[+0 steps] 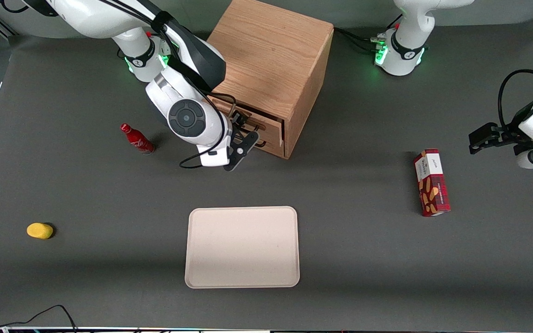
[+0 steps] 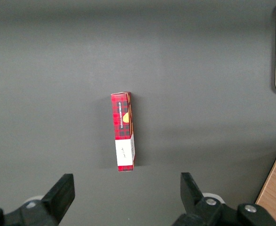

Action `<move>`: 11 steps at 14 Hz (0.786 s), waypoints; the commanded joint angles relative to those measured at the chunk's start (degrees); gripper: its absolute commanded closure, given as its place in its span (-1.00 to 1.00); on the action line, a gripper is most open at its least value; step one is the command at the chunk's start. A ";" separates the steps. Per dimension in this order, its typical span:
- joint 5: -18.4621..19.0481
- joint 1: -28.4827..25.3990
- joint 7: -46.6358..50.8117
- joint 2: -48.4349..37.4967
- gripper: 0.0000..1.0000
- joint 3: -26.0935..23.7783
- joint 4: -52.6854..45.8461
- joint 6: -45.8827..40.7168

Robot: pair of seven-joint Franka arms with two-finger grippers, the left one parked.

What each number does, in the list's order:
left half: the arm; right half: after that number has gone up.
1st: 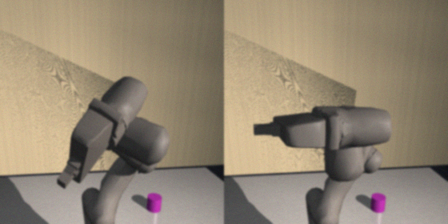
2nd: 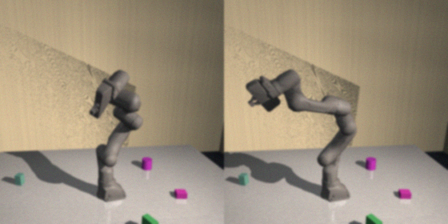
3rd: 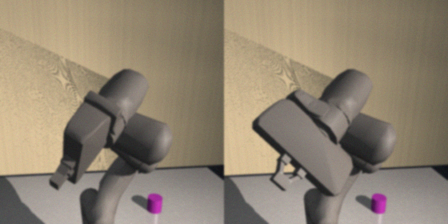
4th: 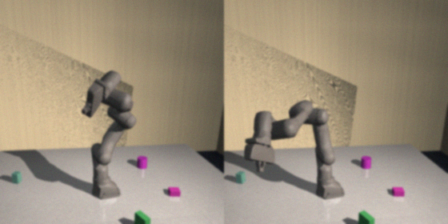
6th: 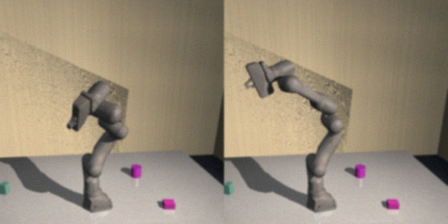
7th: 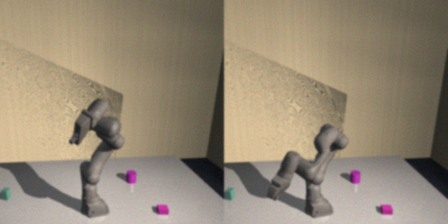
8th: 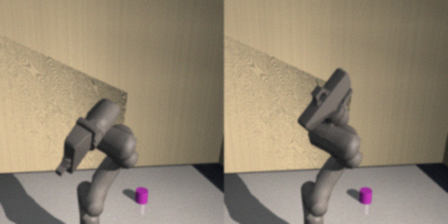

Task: Close top drawer
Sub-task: 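Keep pushing the drawer front with the right gripper until flush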

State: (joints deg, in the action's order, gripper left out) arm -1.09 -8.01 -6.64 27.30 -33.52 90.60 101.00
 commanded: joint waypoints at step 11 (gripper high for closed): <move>0.92 0.98 7.17 -0.84 -1.00 -4.19 2.03 -1.33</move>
State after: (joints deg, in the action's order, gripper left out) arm -0.59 -7.62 -2.40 27.29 -35.40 90.79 100.05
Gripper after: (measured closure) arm 0.000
